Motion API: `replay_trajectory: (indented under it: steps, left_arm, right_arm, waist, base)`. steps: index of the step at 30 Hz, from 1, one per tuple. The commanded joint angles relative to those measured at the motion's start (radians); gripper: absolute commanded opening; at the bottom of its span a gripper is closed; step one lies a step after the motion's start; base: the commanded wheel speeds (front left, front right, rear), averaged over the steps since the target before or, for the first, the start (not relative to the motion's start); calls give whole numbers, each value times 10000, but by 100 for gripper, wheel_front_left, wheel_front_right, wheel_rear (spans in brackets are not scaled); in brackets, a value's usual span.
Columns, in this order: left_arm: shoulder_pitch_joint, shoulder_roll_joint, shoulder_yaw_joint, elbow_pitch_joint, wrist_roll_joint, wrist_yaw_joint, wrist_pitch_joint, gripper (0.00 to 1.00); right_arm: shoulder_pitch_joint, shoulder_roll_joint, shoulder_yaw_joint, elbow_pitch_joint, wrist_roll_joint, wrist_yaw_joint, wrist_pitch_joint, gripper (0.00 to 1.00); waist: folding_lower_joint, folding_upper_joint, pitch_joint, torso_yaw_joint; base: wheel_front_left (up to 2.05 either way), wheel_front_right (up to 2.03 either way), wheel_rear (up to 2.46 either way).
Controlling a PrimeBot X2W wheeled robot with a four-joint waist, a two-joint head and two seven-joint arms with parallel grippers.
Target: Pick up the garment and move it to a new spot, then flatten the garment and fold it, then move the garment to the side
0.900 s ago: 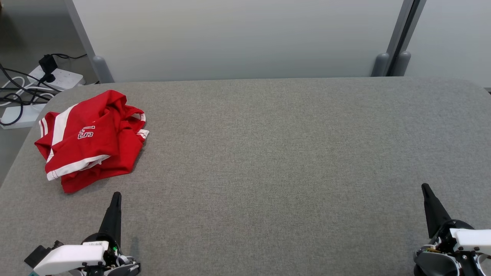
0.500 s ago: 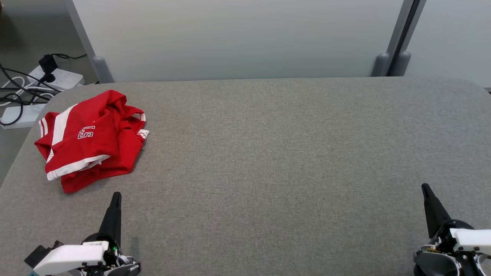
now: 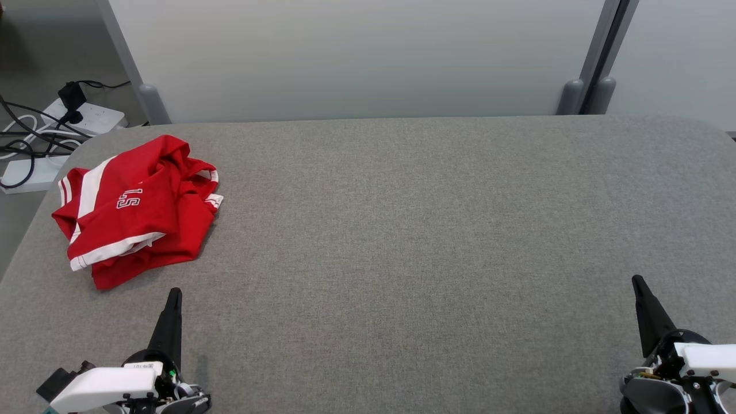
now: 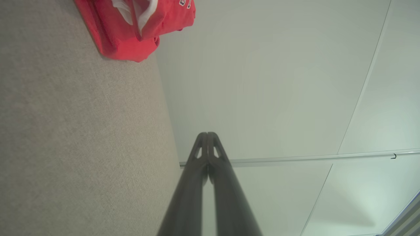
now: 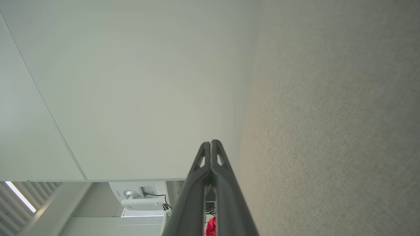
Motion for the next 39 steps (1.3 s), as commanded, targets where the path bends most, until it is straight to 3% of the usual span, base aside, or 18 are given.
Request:
replay_trajectory:
  steps: [1, 39]
  left_arm:
    - [-576, 194, 319, -276, -40, -83, 73, 0]
    - [-576, 194, 319, -276, -40, -83, 73, 0]
  right_arm:
    - [-160, -108, 153, -299, 117, 46, 71, 0]
    - [-160, -108, 153, -299, 117, 46, 71, 0]
  waist:
    - [0, 0, 0, 0]
    - [0, 0, 0, 0]
  base:
    - [0, 0, 0]
    - [0, 0, 0]
